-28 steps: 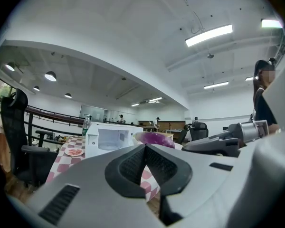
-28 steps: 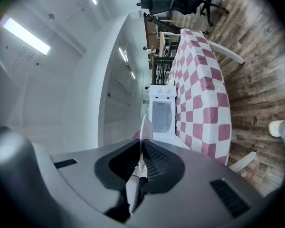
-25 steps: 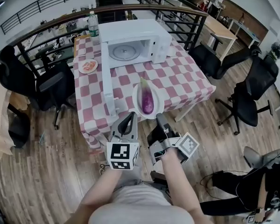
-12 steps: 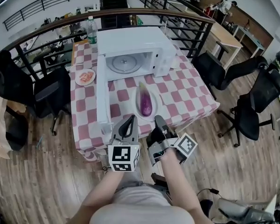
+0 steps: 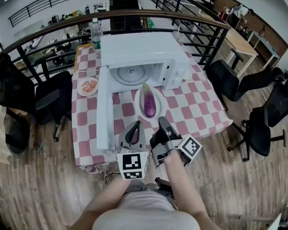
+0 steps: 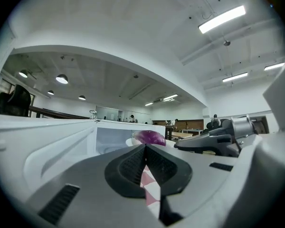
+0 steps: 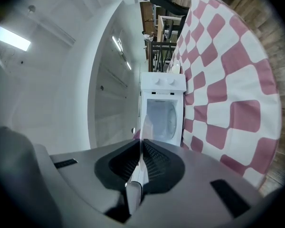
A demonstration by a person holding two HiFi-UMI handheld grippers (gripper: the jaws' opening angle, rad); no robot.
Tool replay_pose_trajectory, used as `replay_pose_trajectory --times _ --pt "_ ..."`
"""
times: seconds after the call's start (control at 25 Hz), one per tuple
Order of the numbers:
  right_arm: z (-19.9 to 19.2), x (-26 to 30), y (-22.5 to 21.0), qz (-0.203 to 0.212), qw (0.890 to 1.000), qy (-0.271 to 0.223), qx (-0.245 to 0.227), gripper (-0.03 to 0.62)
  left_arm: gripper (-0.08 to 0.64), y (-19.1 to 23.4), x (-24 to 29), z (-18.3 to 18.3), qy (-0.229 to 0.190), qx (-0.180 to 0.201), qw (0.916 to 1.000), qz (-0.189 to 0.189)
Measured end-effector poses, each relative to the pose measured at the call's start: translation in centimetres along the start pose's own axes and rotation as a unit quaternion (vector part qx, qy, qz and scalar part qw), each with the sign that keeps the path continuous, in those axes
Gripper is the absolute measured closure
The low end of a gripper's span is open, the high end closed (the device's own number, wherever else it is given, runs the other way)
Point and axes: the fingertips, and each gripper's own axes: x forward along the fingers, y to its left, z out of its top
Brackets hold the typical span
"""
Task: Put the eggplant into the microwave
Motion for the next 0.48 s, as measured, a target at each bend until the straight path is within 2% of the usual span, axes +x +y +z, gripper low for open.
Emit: replay_pose_trajectory --times 0.32,0.48 --pt "1.1 4.5 -1.0 0.002 1.000 0.014 -0.001 0.557 0.557 1.7 4.1 -1.1 0.009 -0.022 0.9997 0.001" --pt "1.8 6.4 -1.7 0.000 1.000 0.021 -0.008 0.555 0.557 3.4 5.7 -1.1 0.010 -0.026 0.9995 0.017"
